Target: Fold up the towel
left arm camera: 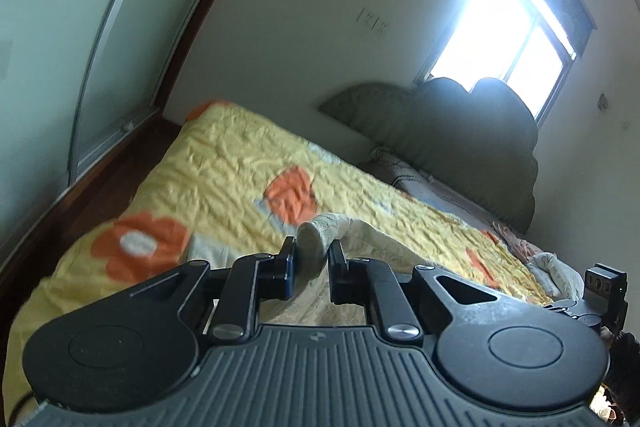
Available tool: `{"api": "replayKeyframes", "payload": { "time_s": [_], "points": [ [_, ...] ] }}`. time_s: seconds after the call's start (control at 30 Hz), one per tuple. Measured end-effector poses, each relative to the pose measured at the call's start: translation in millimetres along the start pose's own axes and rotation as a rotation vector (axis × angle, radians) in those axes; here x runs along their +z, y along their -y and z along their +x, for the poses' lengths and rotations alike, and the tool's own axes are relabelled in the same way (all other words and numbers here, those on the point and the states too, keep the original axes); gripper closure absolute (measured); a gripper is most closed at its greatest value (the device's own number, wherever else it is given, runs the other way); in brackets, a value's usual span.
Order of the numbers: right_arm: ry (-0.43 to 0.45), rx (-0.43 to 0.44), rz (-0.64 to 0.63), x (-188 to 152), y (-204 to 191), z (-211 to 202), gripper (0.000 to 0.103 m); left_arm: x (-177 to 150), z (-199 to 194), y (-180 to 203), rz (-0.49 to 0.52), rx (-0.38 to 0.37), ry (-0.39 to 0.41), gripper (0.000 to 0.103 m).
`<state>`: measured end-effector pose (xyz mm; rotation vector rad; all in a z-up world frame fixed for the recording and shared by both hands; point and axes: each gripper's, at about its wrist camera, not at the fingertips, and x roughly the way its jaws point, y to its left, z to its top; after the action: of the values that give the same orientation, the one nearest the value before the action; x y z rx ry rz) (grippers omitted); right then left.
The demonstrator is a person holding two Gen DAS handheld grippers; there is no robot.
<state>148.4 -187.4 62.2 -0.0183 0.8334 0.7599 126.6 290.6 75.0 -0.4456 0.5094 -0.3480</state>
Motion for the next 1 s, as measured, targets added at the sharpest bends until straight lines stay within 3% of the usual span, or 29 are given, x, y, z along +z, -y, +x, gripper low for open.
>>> {"api": "replayKeyframes", "payload": {
  "time_s": [0.13, 0.2, 0.27, 0.43, 0.63, 1.0],
  "points": [
    [-0.035, -0.022, 0.056, -23, -1, 15, 0.091, -18, -4, -7, -0.036, 0.038, -0.081, 0.072],
    [-0.06, -0.035, 0.065, -30, -2, 22, 0.091, -21, -10, -4, -0.046, 0.055, -0.121, 0.045],
    [-0.065, -0.047, 0.076, -33, -2, 24, 0.091, -24, -20, 0, -0.041, 0.055, -0.141, 0.03],
    [-0.021, -0.033, 0.103, -26, 1, 20, 0.091, -40, -58, 1, -0.151, 0.058, -0.121, 0.027],
    [-0.017, -0.035, 0.106, -20, 2, 21, 0.091, -74, -78, 2, -0.454, -0.016, -0.062, 0.026],
    [0.004, -0.01, 0.136, -22, 6, 17, 0.091, -94, -44, -14, -0.708, 0.115, -0.081, 0.027]
  ]
}}
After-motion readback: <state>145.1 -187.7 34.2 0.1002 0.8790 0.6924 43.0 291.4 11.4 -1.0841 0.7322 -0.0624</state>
